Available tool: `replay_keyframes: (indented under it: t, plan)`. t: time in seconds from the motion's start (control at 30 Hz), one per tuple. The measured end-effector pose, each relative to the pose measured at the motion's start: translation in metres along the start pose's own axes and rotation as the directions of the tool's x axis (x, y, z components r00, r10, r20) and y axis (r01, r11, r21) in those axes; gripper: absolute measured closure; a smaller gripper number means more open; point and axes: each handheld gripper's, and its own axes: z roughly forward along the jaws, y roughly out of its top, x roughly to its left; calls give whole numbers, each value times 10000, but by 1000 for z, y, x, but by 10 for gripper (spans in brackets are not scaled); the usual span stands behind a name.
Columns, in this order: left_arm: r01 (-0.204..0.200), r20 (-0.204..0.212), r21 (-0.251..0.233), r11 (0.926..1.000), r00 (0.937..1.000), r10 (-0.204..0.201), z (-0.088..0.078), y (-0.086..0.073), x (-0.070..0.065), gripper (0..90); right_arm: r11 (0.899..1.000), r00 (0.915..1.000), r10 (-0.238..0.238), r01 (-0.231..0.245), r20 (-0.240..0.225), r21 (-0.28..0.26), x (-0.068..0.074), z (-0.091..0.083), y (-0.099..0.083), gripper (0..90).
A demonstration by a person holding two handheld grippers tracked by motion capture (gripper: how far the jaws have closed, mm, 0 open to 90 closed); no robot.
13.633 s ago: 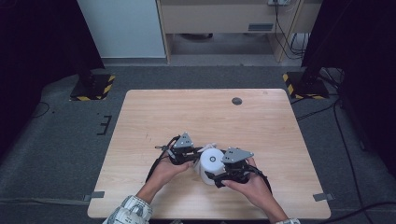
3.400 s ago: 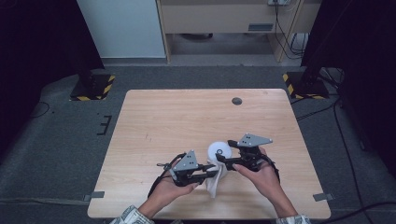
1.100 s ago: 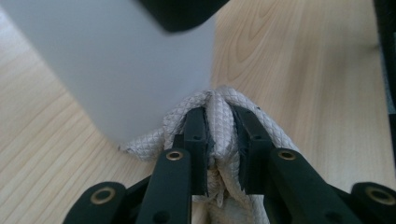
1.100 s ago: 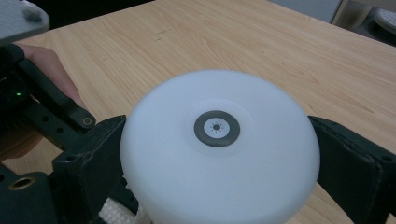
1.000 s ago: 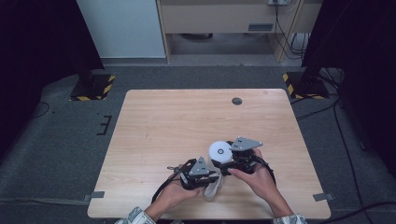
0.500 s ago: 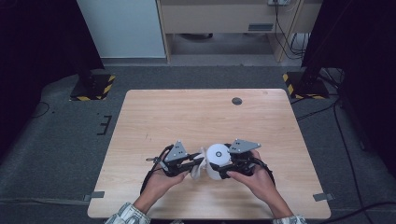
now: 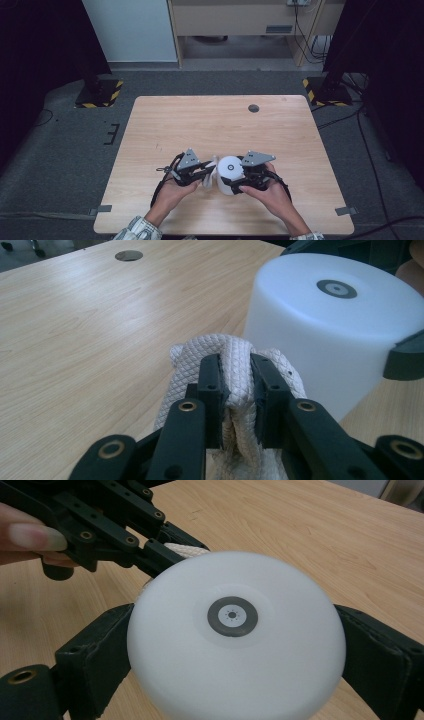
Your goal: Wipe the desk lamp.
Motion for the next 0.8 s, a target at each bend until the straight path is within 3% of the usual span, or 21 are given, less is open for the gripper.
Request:
replay_keyframes:
  t: [0.13,0.23,0.53,0.6,0.67,0.8]
  plan:
    - [-59,5,20,10000,10000,59,-7,-1,-3,761,9996,9996,96,-103,270,252,1,-1,-2,51]
    - [-28,200,32,10000,9998,27,-7,-1,-6,761,9996,9991,-49,37,415,284,3,-7,-2,92]
    - [-281,852,964,9949,9962,199,3,-9,-29,762,9997,9993,-73,64,365,246,-1,-8,-4,93]
    - [-205,746,904,9957,9971,138,3,-8,-30,762,9997,9994,-106,99,323,217,-2,-9,-5,93]
    - [143,542,333,9993,9984,-161,0,-4,-25,762,9997,9994,-114,107,324,224,-3,-10,-6,93]
    - [451,377,-225,9987,9983,-442,-2,3,-16,762,9996,9997,-158,153,211,222,-4,-12,-7,93]
